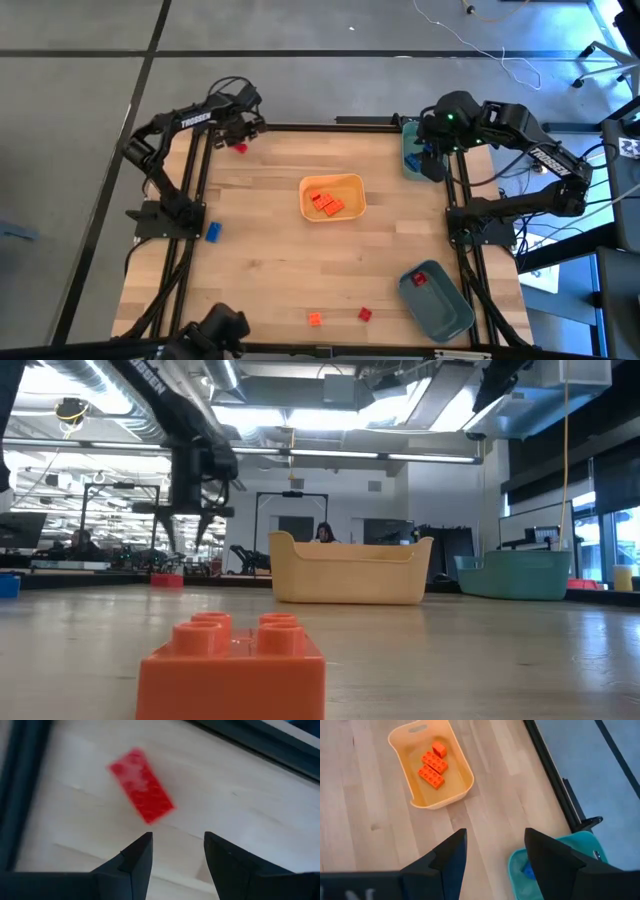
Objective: Sort & place blocks by color
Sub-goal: Put the red game piece into the gray bin
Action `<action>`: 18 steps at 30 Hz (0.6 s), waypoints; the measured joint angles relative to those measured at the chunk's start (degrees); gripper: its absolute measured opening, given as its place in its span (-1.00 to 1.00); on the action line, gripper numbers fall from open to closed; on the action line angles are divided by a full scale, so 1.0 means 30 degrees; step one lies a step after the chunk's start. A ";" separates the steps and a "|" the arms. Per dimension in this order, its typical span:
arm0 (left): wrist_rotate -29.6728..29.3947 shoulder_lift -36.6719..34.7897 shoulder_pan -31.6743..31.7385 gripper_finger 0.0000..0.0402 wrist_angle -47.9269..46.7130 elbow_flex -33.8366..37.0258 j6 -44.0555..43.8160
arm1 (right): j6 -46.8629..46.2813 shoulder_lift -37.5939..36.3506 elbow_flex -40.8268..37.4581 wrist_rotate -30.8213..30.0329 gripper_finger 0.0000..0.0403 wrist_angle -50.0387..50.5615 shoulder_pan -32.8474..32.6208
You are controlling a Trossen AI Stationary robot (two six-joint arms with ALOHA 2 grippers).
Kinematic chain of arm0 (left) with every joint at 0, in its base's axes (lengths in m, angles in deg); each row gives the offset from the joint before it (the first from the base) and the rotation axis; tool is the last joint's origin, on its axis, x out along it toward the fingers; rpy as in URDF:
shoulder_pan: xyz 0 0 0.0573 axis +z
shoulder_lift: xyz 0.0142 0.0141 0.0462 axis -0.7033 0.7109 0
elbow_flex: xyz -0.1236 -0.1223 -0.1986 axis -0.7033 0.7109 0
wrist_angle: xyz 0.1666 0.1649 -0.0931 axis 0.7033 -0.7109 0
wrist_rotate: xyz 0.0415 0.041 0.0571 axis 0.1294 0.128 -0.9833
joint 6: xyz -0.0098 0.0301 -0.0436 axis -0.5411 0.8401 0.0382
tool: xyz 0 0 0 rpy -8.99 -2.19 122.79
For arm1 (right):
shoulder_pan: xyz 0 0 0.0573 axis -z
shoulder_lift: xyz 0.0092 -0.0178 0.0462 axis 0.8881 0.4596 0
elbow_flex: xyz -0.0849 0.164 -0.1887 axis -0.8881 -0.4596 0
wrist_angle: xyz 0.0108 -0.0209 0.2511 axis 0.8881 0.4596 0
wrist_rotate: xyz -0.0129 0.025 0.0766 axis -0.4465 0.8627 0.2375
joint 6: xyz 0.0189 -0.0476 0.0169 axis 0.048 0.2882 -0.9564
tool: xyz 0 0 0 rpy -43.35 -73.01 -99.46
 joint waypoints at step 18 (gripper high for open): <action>-0.2734 0.0532 0.0959 -0.16 0.0170 0.0455 -0.2565 | -0.1353 0.0007 0.0000 0.0000 0.00 -0.1393 0.0000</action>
